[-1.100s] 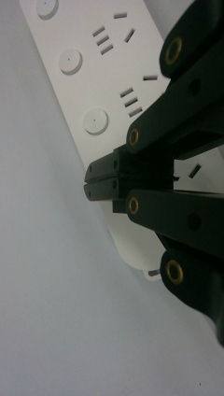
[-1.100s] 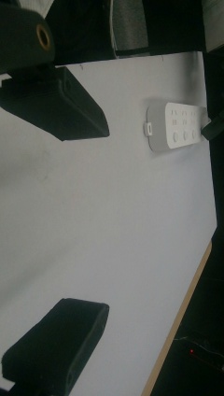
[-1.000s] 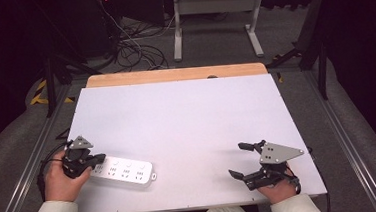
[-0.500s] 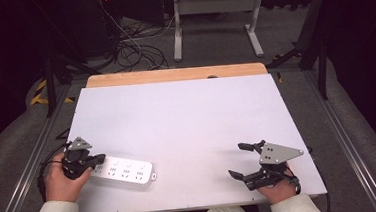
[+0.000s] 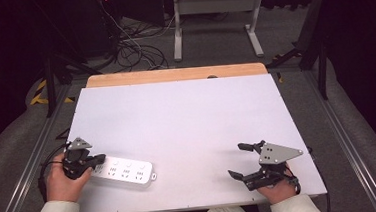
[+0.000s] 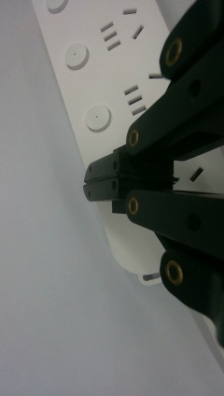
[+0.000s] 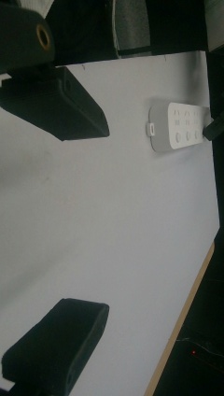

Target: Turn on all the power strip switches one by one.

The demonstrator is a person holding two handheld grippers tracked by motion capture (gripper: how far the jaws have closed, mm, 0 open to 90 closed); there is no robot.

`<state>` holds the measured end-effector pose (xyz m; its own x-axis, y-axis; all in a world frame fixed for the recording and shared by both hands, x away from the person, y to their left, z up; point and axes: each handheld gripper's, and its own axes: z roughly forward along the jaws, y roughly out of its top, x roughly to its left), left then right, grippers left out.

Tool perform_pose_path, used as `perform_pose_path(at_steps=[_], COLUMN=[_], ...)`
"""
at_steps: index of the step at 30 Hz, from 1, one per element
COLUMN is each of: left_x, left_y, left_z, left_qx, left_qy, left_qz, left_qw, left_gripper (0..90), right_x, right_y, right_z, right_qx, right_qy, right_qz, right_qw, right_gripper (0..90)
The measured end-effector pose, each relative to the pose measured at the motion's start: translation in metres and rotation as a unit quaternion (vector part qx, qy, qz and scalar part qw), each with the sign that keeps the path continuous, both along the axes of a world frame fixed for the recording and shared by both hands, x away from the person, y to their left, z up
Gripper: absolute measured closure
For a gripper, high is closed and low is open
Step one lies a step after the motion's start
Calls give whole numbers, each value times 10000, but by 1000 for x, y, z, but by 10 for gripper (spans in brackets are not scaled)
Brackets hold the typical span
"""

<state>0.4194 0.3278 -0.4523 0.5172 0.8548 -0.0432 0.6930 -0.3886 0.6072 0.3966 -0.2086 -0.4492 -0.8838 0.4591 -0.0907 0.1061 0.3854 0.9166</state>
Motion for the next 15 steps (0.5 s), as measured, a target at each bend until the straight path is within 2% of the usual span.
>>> perform_pose_path(at_steps=[2, 5, 6, 7, 9, 12, 15], left_x=[-1, -3, -6, -6, -8, -10, -11], left_y=[-2, -9, -16, -16, -21, -21, -21], left_z=[1, 7, 13, 13, 18, 20, 20], left_qx=[59, 357, 375, 375, 265, 77, 41], left_qy=[-19, -174, -279, -279, -342, -321, -309], left_qz=[12, 110, 17, 17, -92, -196, -205], left_qw=[10000, 9991, 9989, 9989, 9990, 9993, 9993], left_gripper=[900, 900, 900, 900, 900, 900, 900], right_x=[0, 0, 0, 0, 0, 0, 0], right_y=[0, 0, 0, 0, 0, 0, 0], right_z=[0, 0, 0, 0, 1, 1, 1], right_qx=[-2, 9, -2, -3, 7, 4, 3], right_qy=[-9, -8, -17, -17, -14, -23, -25], right_qz=[0, 2, 2, 5, 5, 20, 35], right_qw=[10000, 10000, 10000, 10000, 10000, 10000, 10000], right_gripper=[132, 132, 132, 132, 132, 132, 132])
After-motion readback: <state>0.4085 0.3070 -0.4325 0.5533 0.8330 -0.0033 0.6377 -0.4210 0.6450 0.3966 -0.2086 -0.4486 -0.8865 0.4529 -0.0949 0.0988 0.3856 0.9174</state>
